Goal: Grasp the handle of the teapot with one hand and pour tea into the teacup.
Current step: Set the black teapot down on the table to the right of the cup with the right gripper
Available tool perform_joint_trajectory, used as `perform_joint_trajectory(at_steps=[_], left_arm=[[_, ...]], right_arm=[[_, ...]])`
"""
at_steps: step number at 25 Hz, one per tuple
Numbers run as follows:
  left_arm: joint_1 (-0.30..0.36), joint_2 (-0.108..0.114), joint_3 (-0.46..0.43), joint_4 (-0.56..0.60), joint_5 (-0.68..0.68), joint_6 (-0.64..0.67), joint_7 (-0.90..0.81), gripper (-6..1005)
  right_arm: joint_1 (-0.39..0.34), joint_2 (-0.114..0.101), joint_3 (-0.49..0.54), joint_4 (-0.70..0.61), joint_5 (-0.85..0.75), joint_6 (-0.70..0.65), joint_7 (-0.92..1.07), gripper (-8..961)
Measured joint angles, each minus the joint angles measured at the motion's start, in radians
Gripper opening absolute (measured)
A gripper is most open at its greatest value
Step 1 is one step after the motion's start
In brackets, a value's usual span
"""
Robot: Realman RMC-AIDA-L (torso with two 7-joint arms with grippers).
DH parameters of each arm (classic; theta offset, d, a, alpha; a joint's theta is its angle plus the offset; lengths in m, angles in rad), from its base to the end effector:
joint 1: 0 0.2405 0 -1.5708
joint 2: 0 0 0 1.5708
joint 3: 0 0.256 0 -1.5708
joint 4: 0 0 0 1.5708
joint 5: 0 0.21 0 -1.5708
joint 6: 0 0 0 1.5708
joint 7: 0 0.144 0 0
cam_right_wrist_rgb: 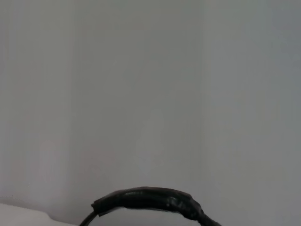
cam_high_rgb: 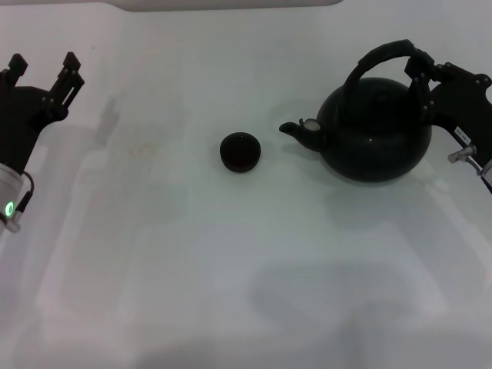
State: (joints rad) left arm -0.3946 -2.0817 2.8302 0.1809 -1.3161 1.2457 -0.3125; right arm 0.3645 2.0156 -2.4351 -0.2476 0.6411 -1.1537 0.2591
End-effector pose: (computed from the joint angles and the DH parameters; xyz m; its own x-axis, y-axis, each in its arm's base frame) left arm -0.3302 0.3002 -0.0358 0.5591 0.0244 0.8288 0.8154 -0.1975 -0.5442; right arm 0.3224 0.3039 -0.0397 0.7276 -0.0379 -0.6850 -0.6345 -0.4167 -0.6509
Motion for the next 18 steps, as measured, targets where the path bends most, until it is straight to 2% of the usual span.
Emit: perform_joint_trajectory(at_steps=[14,18], left_arm=[[0.007,0.0,0.0,0.002,0.0,0.005,0.001,880],[0.007,0.0,0.0,0.003,0.001,0.006,0.001,880]], right_arm=[[0.001,0.0,-0.019,-0.005,0.005,0.0,0.008,120],[0.001,0.0,-0.017,-0.006,0.006,0.002,0.04,238]])
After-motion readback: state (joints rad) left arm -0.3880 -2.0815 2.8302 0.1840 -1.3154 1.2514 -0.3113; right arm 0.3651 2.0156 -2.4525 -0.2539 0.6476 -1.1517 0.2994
